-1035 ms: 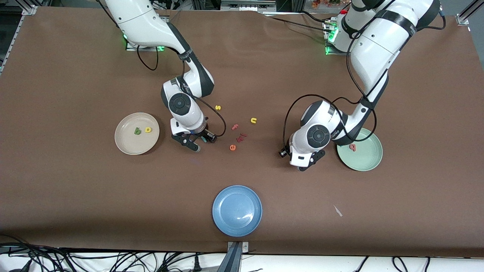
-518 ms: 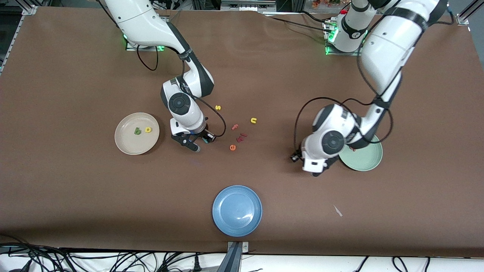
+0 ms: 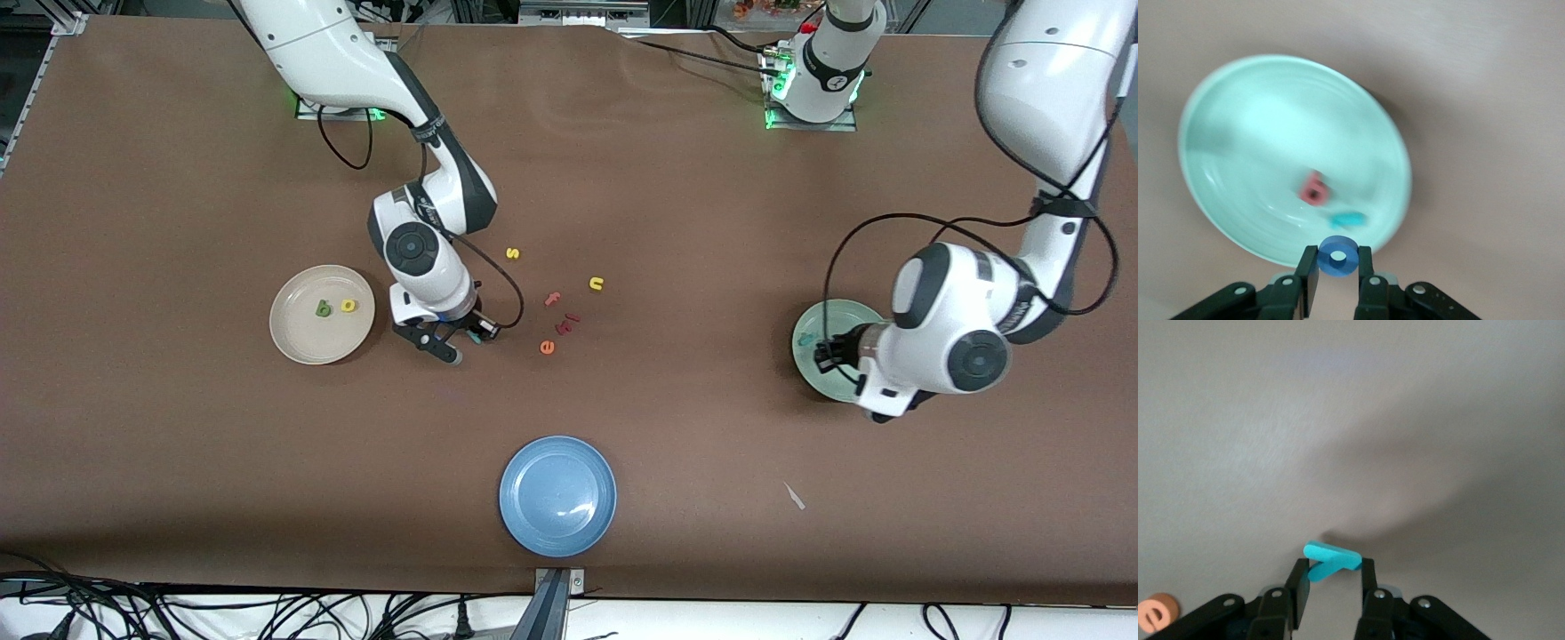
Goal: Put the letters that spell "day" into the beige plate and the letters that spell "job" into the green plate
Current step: 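Release the y onto the cream plate and the o onto the green plate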
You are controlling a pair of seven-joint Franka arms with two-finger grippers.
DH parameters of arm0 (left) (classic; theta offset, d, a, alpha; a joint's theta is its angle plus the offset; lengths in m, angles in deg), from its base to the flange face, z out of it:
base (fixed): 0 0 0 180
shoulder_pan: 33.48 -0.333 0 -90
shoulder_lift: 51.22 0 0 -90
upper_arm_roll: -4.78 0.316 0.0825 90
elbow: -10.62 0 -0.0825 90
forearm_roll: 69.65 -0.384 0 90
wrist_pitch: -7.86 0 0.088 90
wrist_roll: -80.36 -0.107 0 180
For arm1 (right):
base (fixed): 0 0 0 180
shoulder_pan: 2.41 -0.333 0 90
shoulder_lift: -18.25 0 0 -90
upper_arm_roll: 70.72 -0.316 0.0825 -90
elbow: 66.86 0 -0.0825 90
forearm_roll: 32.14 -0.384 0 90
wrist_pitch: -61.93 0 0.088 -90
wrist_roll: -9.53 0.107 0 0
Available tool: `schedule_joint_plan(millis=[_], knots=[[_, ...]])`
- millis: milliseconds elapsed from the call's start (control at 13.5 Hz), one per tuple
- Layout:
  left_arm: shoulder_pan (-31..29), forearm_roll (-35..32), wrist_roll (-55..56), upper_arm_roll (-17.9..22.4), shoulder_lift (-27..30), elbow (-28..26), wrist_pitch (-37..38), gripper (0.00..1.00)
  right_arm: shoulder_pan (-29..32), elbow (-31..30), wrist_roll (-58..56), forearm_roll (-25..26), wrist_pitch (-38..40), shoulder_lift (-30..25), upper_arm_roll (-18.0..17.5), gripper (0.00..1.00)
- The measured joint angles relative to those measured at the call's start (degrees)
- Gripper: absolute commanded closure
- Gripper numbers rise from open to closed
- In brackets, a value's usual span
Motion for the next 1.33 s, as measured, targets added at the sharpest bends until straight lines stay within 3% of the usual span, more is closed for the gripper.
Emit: schedule_joint_plan(millis=[148,222,296,370,444,518,740,814,887,961,1331], knots=[[-3.53,-1.51,-5.06,0.09,0.00,-2.00,-1.62,1.00,0.12,0.21,-7.29,-0.01,6.77,-2.54,3.75,0.81],[-5.04,-2.41,-6.73,0.10,0.00,-3.36,-3.44,0.91,0.20,0.19,-11.31,-0.02,10.06,-3.68,5.82,0.81],[-6.30,-2.78,-8.13,0.11,-0.02,-4.81,-5.56,0.66,0.30,0.05,-15.21,-0.03,12.65,-4.47,7.88,0.81],[-7.21,-2.86,-9.04,0.11,-0.05,-6.03,-7.26,0.35,0.37,-0.37,-19.19,-0.03,14.70,-5.10,10.05,0.81],[-7.66,-2.86,-9.56,0.11,-0.07,-6.78,-8.16,0.12,0.44,-1.01,-23.22,-0.08,16.38,-5.54,12.25,0.81],[-7.73,-2.86,-9.77,0.09,-0.07,-7.05,-8.48,0.00,0.52,-2.05,-26.97,-0.13,17.77,-6.01,14.32,0.81],[-7.64,-2.87,-9.80,-0.74,0.39,-6.54,-8.83,0.00,0.62,-7.48,-37.65,-0.25,18.57,-7.30,20.63,0.77],[-7.59,-2.87,-9.80,-1.43,1.01,-5.81,-9.20,0.00,0.78,-8.88,-40.58,-0.59,18.56,-7.52,22.60,0.64],[-7.56,-2.87,-9.78,-2.39,2.07,-4.71,-9.33,0.00,1.26,-9.76,-42.62,-0.89,18.54,-7.66,23.83,0.15],[-7.50,-2.87,-9.73,-3.50,3.52,-3.44,-9.33,0.00,2.06,-10.19,-43.81,-1.05,18.50,-7.69,24.22,0.00],[-7.10,-2.87,-9.67,-7.18,11.00,4.04,-3.74,0.00,2.63,-9.83,-45.78,-3.55,18.69,-8.23,24.06,0.00]])
